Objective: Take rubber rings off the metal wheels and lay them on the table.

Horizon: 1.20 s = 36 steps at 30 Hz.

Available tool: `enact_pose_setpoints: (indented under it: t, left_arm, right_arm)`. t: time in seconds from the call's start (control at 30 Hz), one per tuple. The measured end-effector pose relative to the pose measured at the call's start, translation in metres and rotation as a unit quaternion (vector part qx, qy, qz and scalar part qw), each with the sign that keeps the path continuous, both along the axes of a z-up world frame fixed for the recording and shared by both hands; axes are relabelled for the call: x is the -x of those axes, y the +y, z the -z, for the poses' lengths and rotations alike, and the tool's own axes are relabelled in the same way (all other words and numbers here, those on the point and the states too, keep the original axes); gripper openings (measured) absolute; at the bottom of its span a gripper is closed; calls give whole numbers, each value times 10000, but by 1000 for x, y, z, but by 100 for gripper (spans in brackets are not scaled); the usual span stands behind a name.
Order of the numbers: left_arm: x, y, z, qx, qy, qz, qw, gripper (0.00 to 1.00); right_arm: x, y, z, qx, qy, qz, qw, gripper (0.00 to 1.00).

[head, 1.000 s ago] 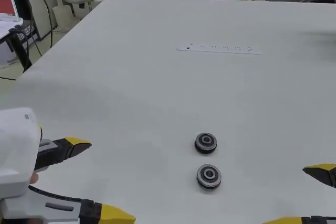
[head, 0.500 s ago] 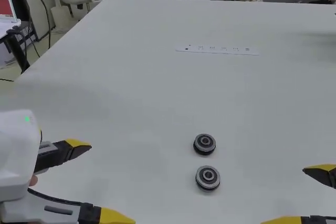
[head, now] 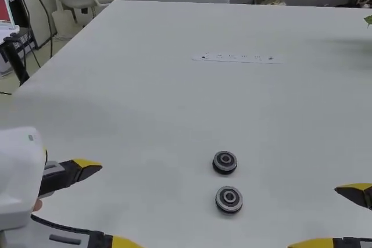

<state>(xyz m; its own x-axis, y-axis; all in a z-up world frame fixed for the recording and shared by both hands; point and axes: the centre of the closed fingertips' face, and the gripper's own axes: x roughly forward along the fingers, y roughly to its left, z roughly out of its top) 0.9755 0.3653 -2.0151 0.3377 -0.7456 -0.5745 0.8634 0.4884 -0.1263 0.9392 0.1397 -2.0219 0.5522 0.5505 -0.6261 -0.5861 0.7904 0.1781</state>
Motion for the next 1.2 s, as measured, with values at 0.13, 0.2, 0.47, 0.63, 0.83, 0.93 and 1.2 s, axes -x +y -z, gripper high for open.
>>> enact_pose_setpoints:
  t: [0.13, 0.2, 0.47, 0.63, 0.83, 0.93, 1.2]
  left_arm:
    - [1, -12, -18, 644, -79, 91, 9978, 96]
    - [-3, -10, -24, 847, -56, -68, 9964, 96]
    - [-10, -9, -46, 1230, -273, -201, 9918, 99]
    - [-8, -12, -52, 1109, -463, 37, 9927, 99]
    - [-10, -16, -68, 1055, -678, 260, 9918, 97]
    - [-11, -20, -74, 901, -835, 503, 9912, 95]
    - [-22, -39, -99, 865, -1224, 925, 9844, 93]
  right_arm:
    - [-2, -3, -1, -3, -48, 64, 10000, 87]
    - [-4, -3, -5, -137, -95, 114, 9998, 87]
    - [-8, 0, -18, -427, -298, 116, 9986, 91]
    - [-6, 5, -26, -408, -404, -57, 9983, 93]
    - [-7, 8, -41, -552, -591, -193, 9965, 87]
    - [-13, 7, -50, -645, -709, -125, 9953, 84]
    - [-35, 14, -77, -727, -1139, -131, 9907, 80]
